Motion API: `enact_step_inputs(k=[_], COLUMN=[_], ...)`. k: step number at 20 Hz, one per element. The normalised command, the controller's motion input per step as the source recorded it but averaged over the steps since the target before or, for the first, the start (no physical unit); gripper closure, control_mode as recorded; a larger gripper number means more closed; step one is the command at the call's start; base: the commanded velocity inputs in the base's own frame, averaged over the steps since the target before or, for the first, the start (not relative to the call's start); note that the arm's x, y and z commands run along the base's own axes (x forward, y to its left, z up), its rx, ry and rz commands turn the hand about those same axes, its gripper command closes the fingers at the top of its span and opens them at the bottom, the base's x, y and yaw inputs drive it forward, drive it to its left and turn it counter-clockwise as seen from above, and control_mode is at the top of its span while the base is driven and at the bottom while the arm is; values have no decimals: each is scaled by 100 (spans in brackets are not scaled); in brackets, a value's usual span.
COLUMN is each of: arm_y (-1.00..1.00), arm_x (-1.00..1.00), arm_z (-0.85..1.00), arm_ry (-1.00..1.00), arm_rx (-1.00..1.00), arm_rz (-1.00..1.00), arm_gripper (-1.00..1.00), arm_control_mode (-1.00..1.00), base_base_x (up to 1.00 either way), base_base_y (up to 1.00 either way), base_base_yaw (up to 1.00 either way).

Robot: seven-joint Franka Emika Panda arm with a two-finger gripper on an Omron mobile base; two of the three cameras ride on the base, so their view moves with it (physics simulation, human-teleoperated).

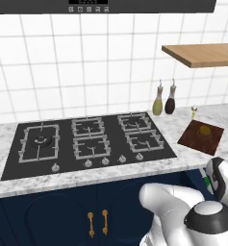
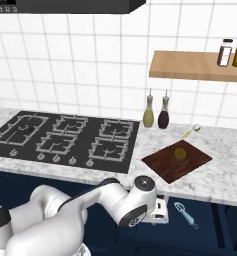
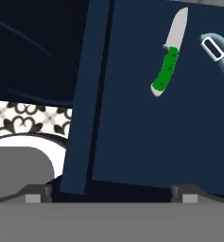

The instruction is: Place the appropriate cutting tool for cutting the avocado skin on the cutting board.

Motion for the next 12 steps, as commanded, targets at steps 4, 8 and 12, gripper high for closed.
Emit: enact_step_inputs(k=[4,8,12], arm_y=[-31,-26,-29], arm_x=[-3,0,-35], arm_z=[-47,-19,-1], arm_ry=[0,0,0], arm_rx=[0,1,1], arm_rz=[0,0,0], arm_gripper=[-100,-100,-100], arm_control_mode=[-100,-100,-100], base_base_x=[0,0,0], base_base_y=[0,0,0], base_base_yaw=[0,0,0])
